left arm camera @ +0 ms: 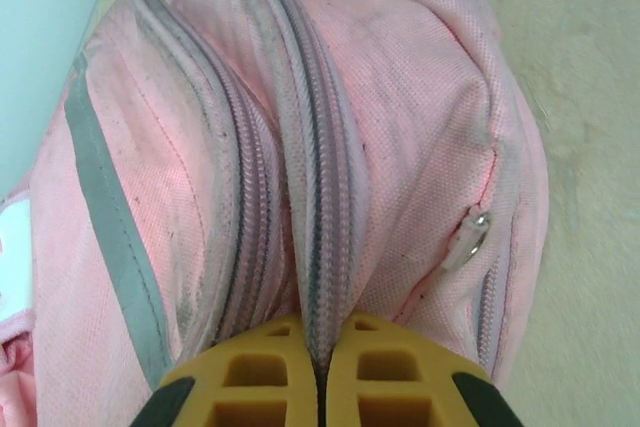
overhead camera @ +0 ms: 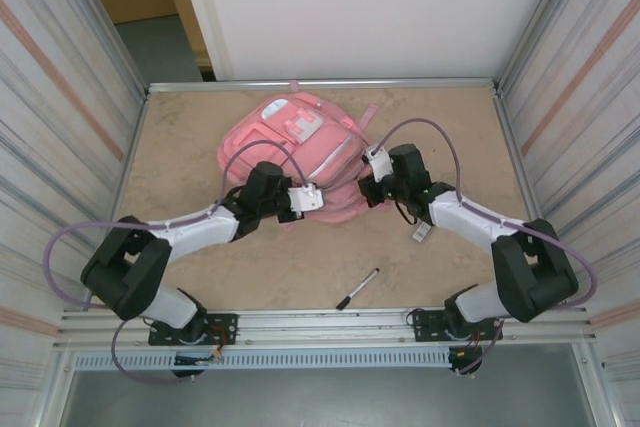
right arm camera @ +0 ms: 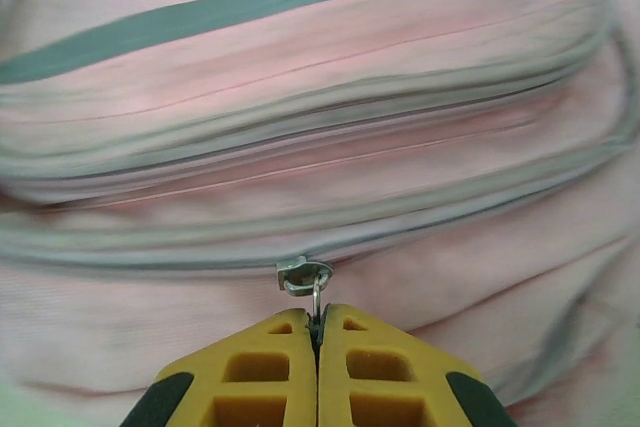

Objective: Pack the student bag

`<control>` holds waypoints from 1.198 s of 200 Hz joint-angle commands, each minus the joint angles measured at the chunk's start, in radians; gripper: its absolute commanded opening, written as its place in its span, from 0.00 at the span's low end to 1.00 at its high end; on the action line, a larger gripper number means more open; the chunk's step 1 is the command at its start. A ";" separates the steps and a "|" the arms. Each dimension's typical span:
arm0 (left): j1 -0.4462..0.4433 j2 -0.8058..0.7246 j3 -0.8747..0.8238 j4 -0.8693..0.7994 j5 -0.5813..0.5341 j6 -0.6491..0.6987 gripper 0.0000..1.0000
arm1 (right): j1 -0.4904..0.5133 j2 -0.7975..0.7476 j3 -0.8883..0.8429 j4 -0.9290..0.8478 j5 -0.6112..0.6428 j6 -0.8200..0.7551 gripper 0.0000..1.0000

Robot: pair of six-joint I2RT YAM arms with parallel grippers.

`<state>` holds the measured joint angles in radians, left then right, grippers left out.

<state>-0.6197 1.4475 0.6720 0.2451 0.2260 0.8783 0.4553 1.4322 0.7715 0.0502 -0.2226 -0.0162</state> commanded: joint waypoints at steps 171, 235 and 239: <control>0.097 -0.373 -0.079 -0.244 0.160 -0.222 0.70 | 0.202 0.181 0.194 0.055 -0.175 0.240 0.00; 0.037 -0.157 0.034 -0.179 -0.147 0.114 0.57 | 0.206 0.145 0.145 0.074 -0.266 0.227 0.00; 0.034 -0.142 0.044 -0.175 -0.166 0.125 0.56 | 0.207 0.143 0.142 0.079 -0.281 0.226 0.00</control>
<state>-0.5781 1.2396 0.6323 0.0246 0.2138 0.8444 0.6548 1.6085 0.9291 0.0807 -0.3935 0.2024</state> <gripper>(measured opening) 0.579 0.046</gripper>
